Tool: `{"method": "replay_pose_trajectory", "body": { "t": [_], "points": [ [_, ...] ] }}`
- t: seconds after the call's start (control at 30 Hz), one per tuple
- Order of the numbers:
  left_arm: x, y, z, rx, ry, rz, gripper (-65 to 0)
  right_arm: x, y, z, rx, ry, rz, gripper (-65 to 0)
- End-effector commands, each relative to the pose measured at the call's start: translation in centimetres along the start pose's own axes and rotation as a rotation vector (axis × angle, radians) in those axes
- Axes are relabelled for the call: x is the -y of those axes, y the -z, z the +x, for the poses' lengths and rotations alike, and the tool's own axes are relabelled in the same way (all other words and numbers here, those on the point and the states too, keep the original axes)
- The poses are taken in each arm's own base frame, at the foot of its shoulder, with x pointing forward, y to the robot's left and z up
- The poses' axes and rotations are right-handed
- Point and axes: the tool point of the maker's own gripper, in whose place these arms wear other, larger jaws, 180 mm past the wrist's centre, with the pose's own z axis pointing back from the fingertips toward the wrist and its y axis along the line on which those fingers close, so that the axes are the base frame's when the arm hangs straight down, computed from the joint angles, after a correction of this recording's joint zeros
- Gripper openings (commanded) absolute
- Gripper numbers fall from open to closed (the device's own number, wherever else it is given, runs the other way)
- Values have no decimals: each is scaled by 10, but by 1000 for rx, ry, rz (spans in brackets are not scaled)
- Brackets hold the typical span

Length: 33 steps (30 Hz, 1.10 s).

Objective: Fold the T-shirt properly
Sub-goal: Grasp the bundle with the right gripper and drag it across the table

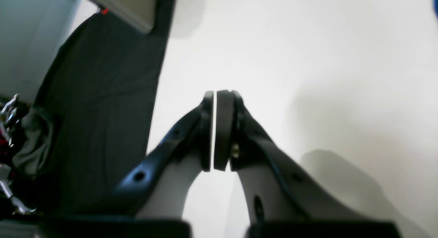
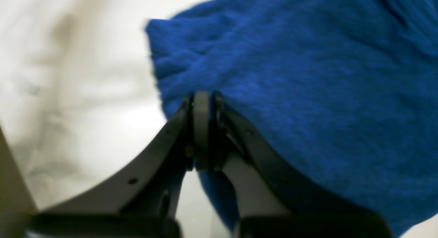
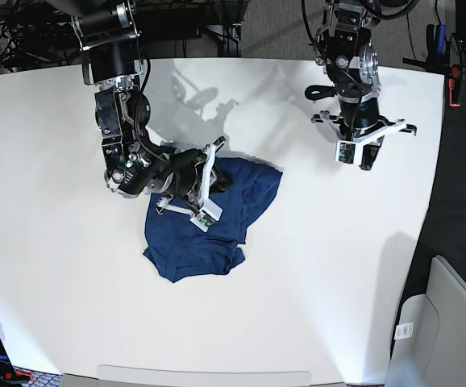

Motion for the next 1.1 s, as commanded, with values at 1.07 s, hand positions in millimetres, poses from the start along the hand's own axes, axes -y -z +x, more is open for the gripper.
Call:
{"method": "replay_pose_trajectory", "body": {
  "t": [1.07],
  "points": [
    [-29,-4,9,45,-8,78,-647,138,-74,-67,-80,71,-378,-640]
  ]
}}
